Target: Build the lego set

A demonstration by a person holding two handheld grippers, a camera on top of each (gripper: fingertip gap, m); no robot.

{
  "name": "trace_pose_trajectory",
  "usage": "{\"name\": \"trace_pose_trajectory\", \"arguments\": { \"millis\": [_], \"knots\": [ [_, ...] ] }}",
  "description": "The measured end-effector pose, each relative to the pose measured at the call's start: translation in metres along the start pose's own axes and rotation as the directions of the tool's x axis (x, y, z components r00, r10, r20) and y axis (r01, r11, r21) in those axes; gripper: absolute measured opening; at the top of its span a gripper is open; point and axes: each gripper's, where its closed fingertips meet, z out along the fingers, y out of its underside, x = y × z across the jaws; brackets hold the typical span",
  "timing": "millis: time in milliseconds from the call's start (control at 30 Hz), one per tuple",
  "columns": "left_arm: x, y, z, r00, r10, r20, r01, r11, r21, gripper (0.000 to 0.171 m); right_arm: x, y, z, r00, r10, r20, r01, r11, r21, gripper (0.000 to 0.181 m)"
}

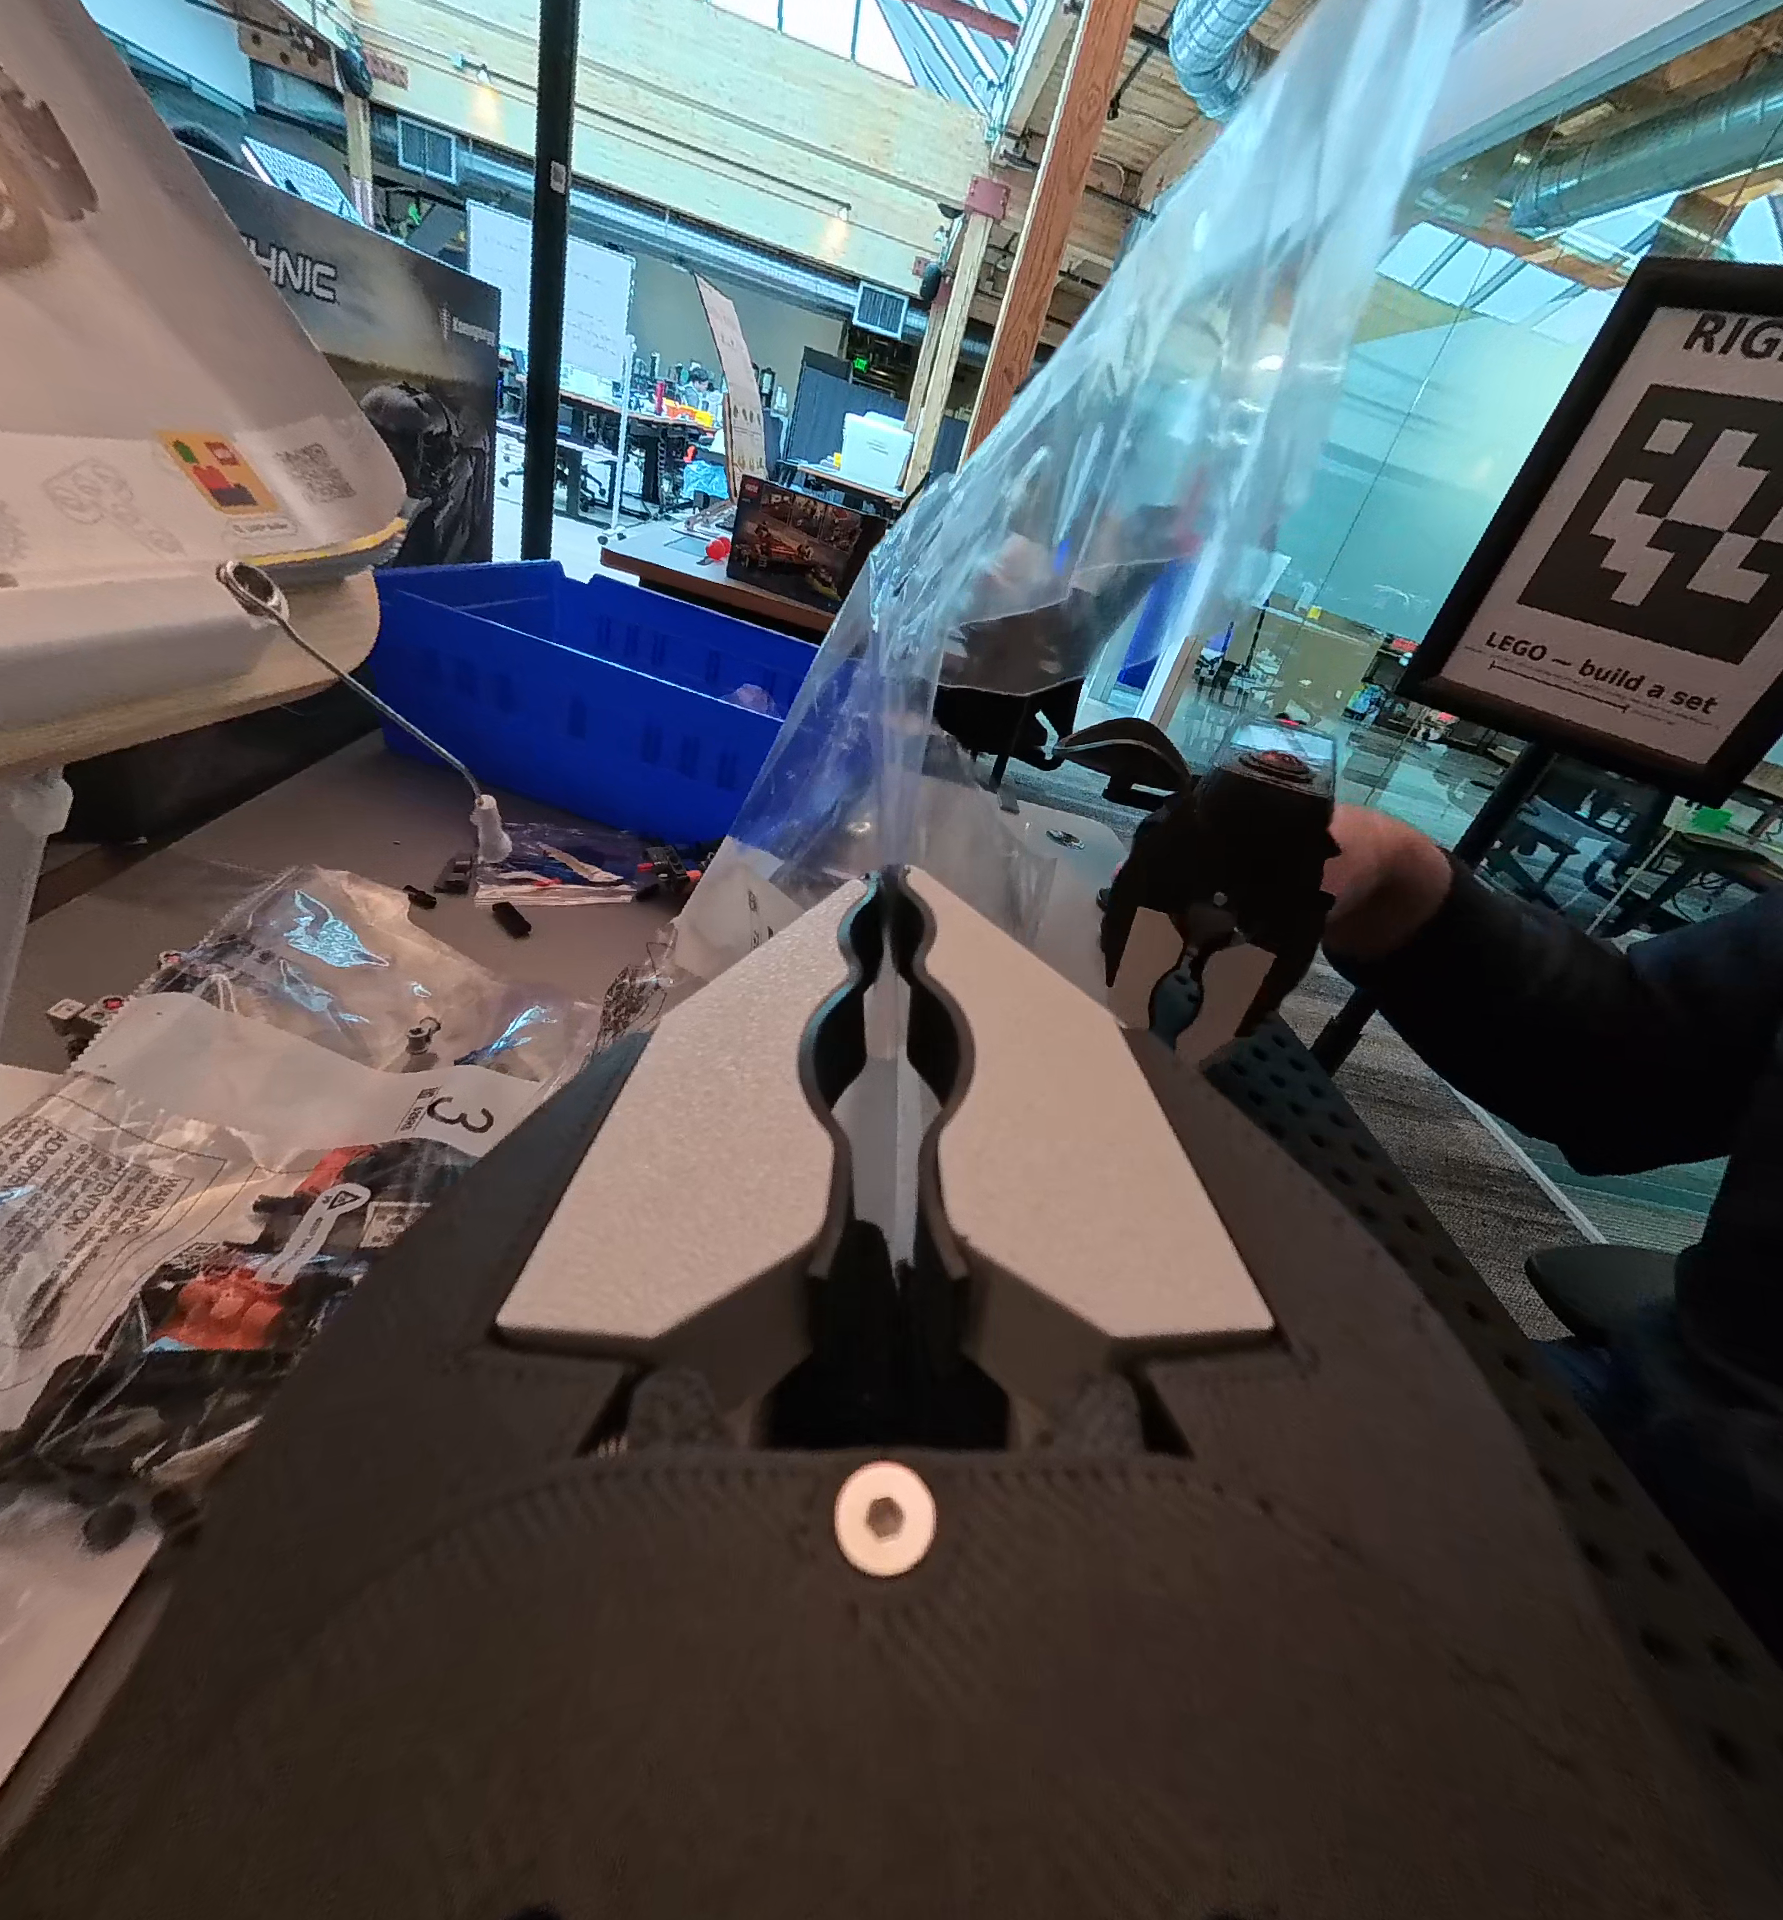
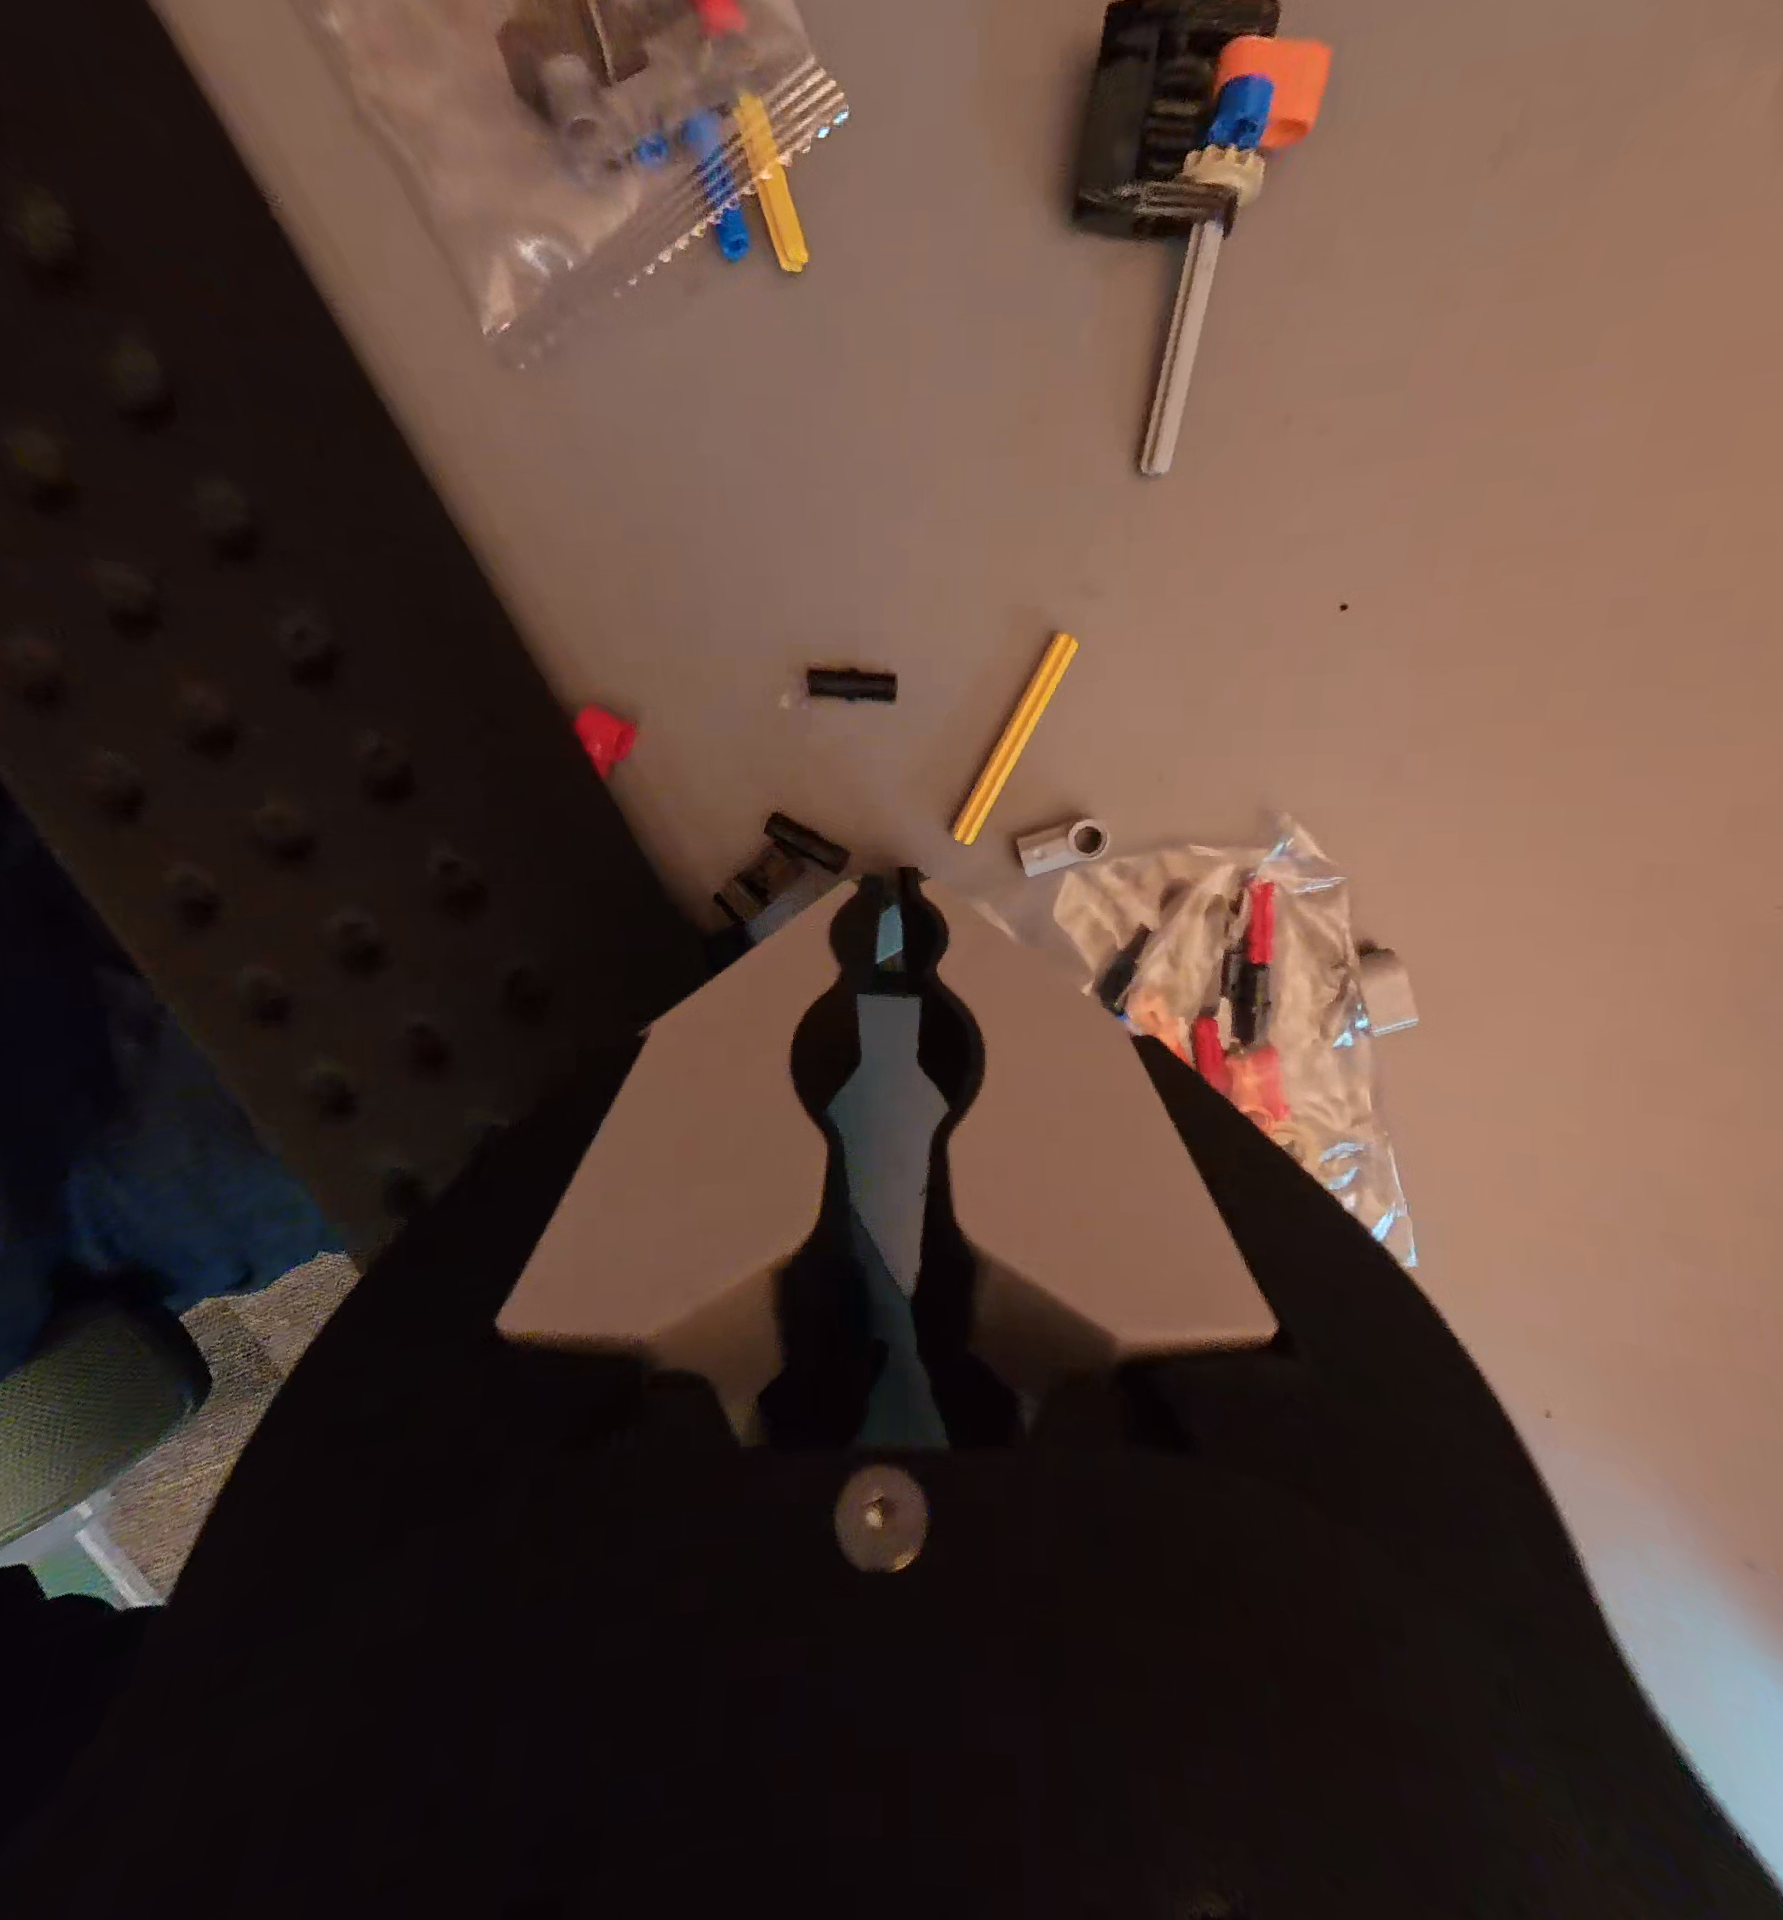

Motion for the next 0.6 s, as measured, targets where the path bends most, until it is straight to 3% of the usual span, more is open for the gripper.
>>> {"name": "trace_pose_trajectory", "arguments": {
  "millis": [200,267,400,600],
  "knots": [
    [0.001,0.0,0.0,1.0,0.003,0.0,-0.003,1.0,-0.002,0.0,0.002,-0.005,-0.006,1.0,0.007,0.005,-0.007,0.999,0.044,0.0],
    [0.001,0.0,0.0,1.0,0.003,0.0,-0.003,1.0,-0.001,0.0,0.001,-0.005,-0.015,1.0,0.018,0.007,-0.019,0.998,0.066,0.011],
    [0.0,-0.002,-0.001,1.0,0.002,0.0,-0.002,1.0,0.004,0.0,0.002,0.012,-0.027,0.998,-0.059,-0.016,0.059,0.998,0.037,0.026],
    [0.003,0.001,0.001,1.0,0.006,-0.002,-0.006,1.0,-0.006,0.0,-0.005,0.017,-0.016,0.973,-0.23,0.007,0.23,0.973,-0.002,0.023]
  ]
}}
